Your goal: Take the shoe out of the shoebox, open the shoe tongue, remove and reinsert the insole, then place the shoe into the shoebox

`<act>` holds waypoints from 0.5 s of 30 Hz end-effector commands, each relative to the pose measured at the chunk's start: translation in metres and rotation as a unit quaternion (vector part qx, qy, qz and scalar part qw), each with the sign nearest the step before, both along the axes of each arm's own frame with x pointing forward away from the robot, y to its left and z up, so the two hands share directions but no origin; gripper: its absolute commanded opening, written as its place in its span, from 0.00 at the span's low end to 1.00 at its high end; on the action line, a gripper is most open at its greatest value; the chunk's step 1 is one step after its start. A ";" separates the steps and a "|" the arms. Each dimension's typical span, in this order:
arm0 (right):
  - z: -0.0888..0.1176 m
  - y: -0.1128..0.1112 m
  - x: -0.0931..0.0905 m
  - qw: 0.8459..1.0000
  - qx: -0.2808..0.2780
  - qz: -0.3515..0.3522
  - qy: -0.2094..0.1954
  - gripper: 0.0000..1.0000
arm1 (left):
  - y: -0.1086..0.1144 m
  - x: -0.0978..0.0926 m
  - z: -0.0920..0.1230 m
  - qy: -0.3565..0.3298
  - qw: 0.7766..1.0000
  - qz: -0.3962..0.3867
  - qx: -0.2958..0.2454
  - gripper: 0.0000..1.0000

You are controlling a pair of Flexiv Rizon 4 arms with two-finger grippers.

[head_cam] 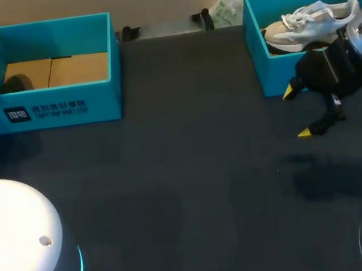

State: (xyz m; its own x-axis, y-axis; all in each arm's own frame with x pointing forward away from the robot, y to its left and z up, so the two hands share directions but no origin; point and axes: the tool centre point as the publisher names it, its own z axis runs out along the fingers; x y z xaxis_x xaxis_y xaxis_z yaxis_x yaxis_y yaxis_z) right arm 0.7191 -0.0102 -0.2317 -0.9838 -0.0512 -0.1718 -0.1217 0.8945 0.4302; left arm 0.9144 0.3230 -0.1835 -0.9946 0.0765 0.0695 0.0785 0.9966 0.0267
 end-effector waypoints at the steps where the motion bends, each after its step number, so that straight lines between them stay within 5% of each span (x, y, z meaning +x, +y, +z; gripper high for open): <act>1: -0.001 0.001 0.000 1.000 -0.001 -0.001 0.000 1.00 | 0.007 0.031 -0.006 0.012 1.000 0.007 -0.004 0.00; 15: -0.001 0.001 0.000 1.000 -0.001 -0.001 0.000 1.00 | -0.003 0.070 -0.023 -0.038 0.999 -0.013 -0.003 0.00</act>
State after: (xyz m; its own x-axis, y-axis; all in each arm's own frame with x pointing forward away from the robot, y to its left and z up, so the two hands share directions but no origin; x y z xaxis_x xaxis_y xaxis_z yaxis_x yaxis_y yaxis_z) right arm 0.7191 -0.0103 -0.2317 -0.9838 -0.0511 -0.1718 -0.1216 0.8945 0.4301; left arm 0.9817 0.3209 -0.2031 -0.9952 0.0982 0.0019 0.0982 0.9948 0.0256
